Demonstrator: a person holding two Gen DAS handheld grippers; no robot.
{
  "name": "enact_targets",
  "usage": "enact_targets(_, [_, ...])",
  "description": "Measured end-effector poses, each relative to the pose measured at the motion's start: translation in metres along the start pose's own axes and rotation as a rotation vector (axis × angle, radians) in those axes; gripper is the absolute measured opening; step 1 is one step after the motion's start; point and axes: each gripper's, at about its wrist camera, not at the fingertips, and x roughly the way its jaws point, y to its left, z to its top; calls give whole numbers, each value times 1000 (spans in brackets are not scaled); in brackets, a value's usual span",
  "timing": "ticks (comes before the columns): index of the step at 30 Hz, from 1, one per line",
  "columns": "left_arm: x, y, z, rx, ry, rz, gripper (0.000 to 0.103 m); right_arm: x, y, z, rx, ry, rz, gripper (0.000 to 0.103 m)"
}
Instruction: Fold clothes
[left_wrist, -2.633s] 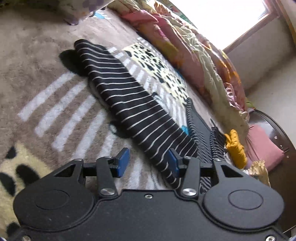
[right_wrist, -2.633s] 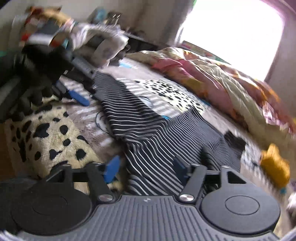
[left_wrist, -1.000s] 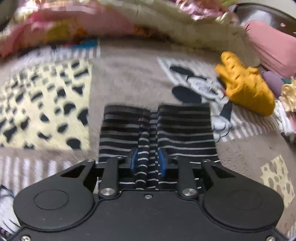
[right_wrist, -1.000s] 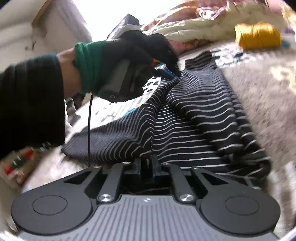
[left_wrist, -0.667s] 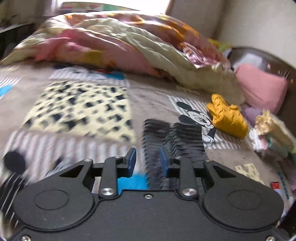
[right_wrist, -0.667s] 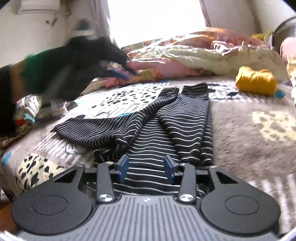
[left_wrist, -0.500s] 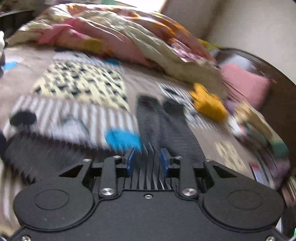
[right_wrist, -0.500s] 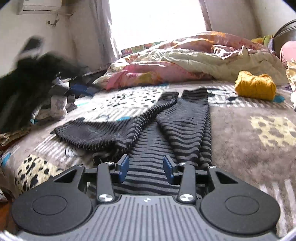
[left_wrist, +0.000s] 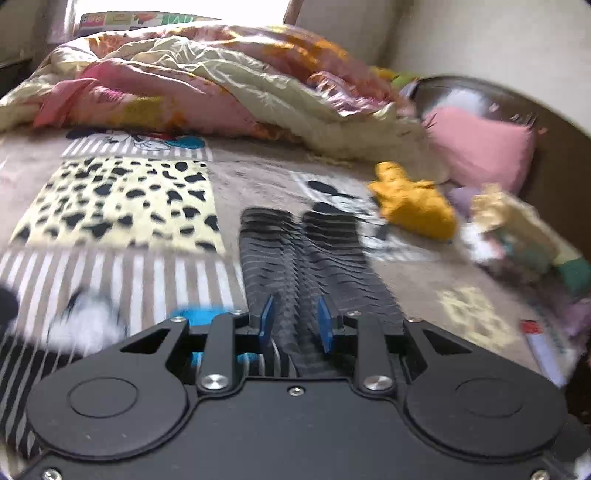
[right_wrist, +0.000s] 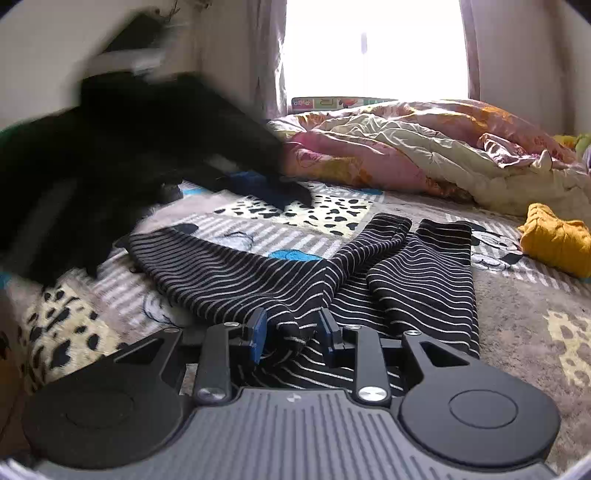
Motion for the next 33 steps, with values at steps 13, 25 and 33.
enact_targets(13, [164, -12, 63, 107, 130, 108, 24, 8, -22, -34, 151, 42, 56, 13])
enact_targets(25, [149, 13, 70, -61, 18, 257, 7, 9, -31, -39, 197, 20, 107, 13])
enact_targets(33, [164, 11, 68, -104, 45, 311, 6, 11, -45, -41, 325, 35, 152, 12])
